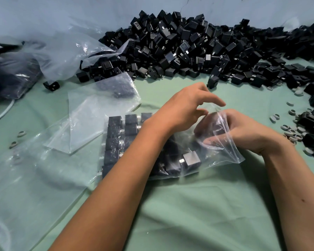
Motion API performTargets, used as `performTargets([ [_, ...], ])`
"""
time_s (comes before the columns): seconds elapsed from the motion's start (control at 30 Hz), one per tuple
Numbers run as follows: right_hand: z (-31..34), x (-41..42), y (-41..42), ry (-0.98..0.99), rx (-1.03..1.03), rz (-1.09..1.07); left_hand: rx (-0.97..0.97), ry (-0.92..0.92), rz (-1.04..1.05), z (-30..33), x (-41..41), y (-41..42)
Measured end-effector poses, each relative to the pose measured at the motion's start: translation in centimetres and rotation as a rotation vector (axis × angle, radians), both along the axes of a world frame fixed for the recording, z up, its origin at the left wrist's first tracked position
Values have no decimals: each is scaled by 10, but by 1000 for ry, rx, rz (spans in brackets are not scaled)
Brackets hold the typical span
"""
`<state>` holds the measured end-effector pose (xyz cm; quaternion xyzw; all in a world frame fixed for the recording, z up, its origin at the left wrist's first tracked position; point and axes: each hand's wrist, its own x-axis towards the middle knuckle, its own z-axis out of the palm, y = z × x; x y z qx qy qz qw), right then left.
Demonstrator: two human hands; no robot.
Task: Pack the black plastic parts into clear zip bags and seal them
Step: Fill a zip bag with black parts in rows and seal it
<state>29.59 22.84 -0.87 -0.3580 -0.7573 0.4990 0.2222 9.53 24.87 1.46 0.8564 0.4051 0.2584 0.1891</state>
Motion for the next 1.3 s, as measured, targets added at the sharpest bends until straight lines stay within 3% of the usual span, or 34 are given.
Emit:
performTargets([
  [0.27,0,-12,-1,141,141,-108,121,-127,61,6,-3,2],
  [0.47,0,-8,-1,166,105,-113,138,-160,56,8,-3,2],
  [0.67,-1,-2,2,-39,23,44,127,-149,49,10,-4,0],
  [0.83,0,-7,1,-26,17,35,128,-149,42,11,-2,-1],
  [1.0,-3,-24,-2,8,244,-68,137,-158,44,10,-1,-1],
  [1.1,-1,-26,-4,-103,189,-85,126,-156,46,11,-1,-2],
  [1.23,8,-40,-7,-106,114,-75,123,-148,50,11,0,-2],
  [1.3,-4,-29,-29,-295,188,-22,124,-146,51,11,1,-3],
])
